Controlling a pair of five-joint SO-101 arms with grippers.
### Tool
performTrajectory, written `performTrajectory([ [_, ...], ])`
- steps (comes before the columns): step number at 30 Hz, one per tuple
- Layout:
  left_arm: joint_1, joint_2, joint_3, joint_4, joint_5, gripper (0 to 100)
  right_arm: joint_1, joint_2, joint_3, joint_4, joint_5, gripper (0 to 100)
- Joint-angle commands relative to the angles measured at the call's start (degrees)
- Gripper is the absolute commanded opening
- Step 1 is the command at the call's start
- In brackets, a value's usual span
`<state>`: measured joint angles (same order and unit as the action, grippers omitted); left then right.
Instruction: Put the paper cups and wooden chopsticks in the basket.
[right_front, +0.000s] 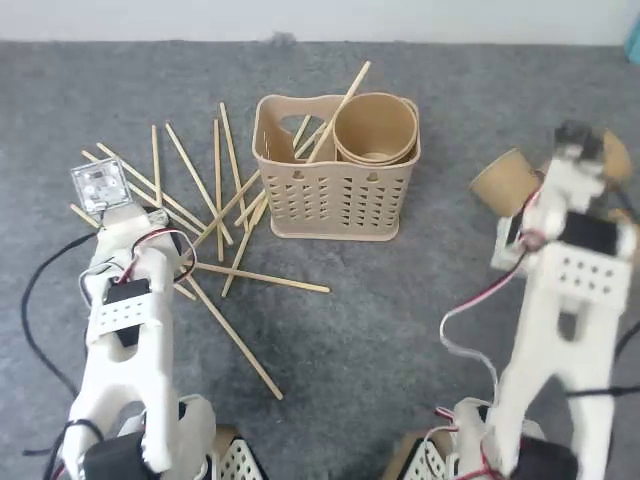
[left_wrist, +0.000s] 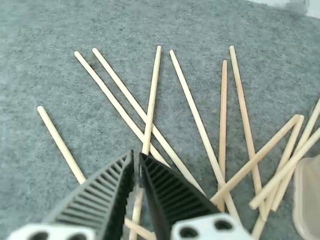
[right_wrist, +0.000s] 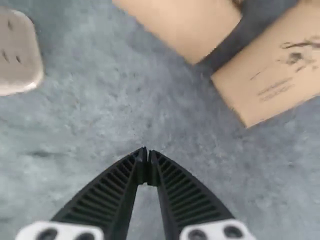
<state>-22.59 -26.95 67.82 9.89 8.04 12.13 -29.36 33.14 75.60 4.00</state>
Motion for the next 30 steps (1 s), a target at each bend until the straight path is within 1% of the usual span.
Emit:
performTrajectory([
  [1, -0.4, 0.3, -1.2, -1.5, -0.3, 2, 0.7, -7.5, 11.8, -8.4, 1.8, 0.8],
  [4, -0.5, 0.3, -1.2, -1.5, -0.2, 2, 0.7, -9.8, 18.6, -13.7, 2.1, 0.8],
  [7, -1.0, 0.4, -1.6, -1.4, -0.1, 2, 0.6, -9.9, 25.1, -19.9, 4.2, 0.8],
  [9, -2.4, 1.1, -3.5, 0.4, 0.2, 2, -0.1, -9.8, 30.4, -25.6, 4.9, 0.8],
  [11, -4.0, 4.8, -7.6, 3.3, 2.1, 2, -1.3, -10.5, 36.2, -31.7, 5.5, 0.8],
  [15, -6.9, 20.1, -21.4, 11.6, 6.1, 2, -1.7, -12.2, 36.0, -29.5, 7.1, 0.8],
  [18, -9.1, 31.2, -34.7, 21.5, 9.1, 2, -2.2, -12.9, 36.8, -29.6, 7.5, 0.8],
  [21, -8.9, 39.3, -45.9, 29.8, 10.4, 2, -2.1, -12.9, 37.0, -29.4, 7.5, 0.8],
  [23, -7.5, 43.1, -51.2, 32.3, 10.5, 1, -2.1, -12.9, 37.1, -29.6, 7.5, 0.8],
  [25, -6.2, 45.2, -55.3, 33.0, 10.3, 1, -2.1, -12.9, 37.1, -29.7, 7.5, 0.8],
  [30, -4.1, 44.6, -62.6, 34.1, 10.3, 2, -2.1, -12.4, 37.1, -30.9, 7.5, 0.8],
])
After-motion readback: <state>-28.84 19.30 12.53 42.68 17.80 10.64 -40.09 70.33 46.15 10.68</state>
